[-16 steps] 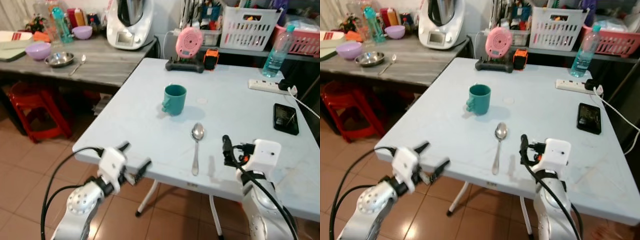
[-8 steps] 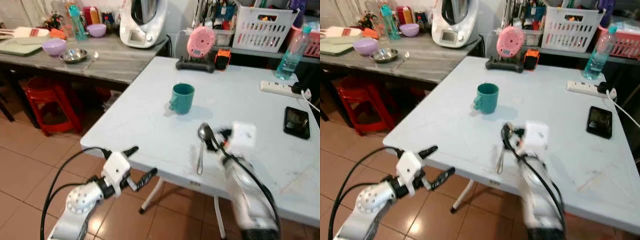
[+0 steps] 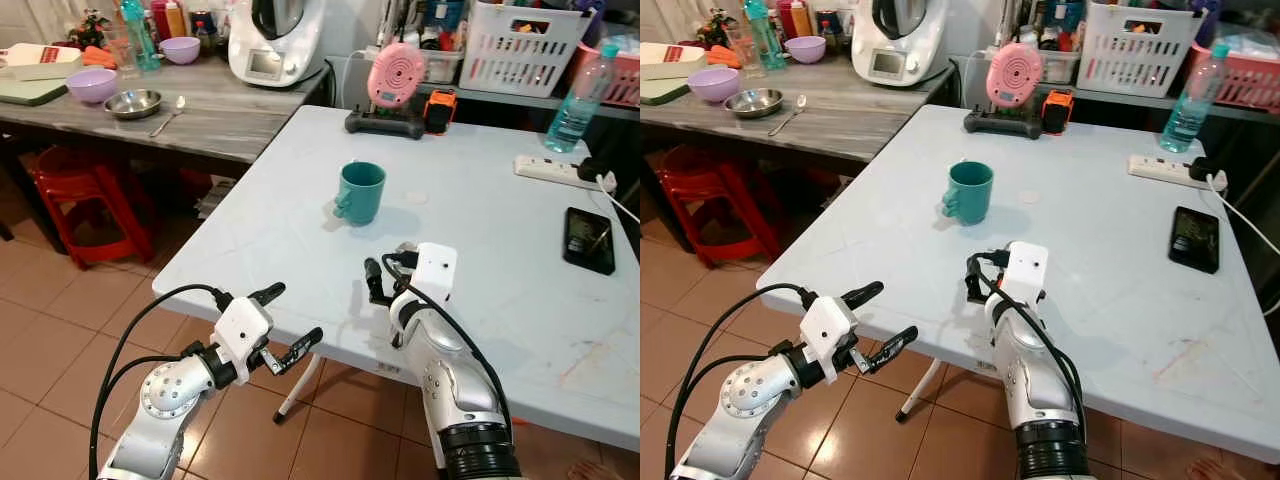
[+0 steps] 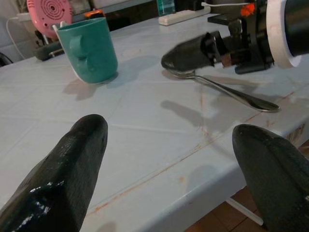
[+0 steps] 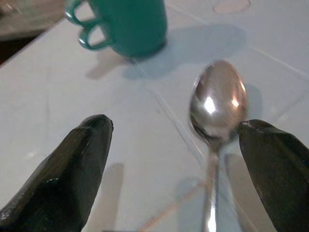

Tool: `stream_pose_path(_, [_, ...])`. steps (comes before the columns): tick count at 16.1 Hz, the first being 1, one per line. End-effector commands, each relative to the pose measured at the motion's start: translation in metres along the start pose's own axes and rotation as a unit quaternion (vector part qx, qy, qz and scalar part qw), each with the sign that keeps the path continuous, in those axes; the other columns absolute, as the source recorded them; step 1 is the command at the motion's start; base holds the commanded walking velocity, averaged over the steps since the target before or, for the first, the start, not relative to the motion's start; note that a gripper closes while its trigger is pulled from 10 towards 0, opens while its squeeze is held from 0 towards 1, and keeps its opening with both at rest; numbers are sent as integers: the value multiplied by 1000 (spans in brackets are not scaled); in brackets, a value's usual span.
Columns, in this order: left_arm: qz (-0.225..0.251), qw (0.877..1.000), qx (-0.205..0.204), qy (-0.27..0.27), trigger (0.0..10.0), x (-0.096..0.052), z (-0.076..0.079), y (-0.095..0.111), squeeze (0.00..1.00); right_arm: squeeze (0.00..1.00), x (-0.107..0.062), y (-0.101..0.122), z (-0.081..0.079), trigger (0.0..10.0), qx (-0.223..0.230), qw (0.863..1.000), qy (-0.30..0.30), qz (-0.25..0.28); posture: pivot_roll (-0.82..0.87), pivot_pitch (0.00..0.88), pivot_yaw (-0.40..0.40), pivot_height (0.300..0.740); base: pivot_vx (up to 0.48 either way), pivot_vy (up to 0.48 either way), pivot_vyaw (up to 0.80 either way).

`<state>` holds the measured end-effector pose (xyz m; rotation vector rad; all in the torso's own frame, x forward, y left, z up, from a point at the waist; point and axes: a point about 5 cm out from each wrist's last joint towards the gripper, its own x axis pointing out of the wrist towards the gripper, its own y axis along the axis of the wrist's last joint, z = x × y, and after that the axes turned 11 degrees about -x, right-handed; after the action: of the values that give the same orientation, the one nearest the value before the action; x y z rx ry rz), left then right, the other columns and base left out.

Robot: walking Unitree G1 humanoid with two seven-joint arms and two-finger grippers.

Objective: Setting the table

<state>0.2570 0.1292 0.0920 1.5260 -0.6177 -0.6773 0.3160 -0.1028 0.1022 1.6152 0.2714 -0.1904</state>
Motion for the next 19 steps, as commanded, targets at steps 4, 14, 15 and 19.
stream_pose_path(4, [-2, 1000, 11, -4, 10000, 2, -3, 1, 0, 0, -2, -14, 8, 10000, -13, 999, -26, -43, 54, 0, -25, 740, 0, 0, 0])
stream_pose_path(14, [10, 999, 5, -33, 10000, 10, 6, 5, 0, 0, 14, -14, 29, 1922, -64, 994, -34, -81, 40, 0, -18, 740, 0, 0, 0])
stream_pose_path(15, [9, 999, 4, -34, 10000, 10, 7, 4, 0, 0, 15, -14, 28, 4118, -67, 994, -29, -81, 41, 0, -19, 740, 0, 0, 0])
stream_pose_path(19, [7, 999, 2, -34, 10000, 10, 8, 3, 0, 0, 24, -6, 20, 10000, -77, 995, -12, -65, 43, 0, -21, 740, 0, 0, 0])
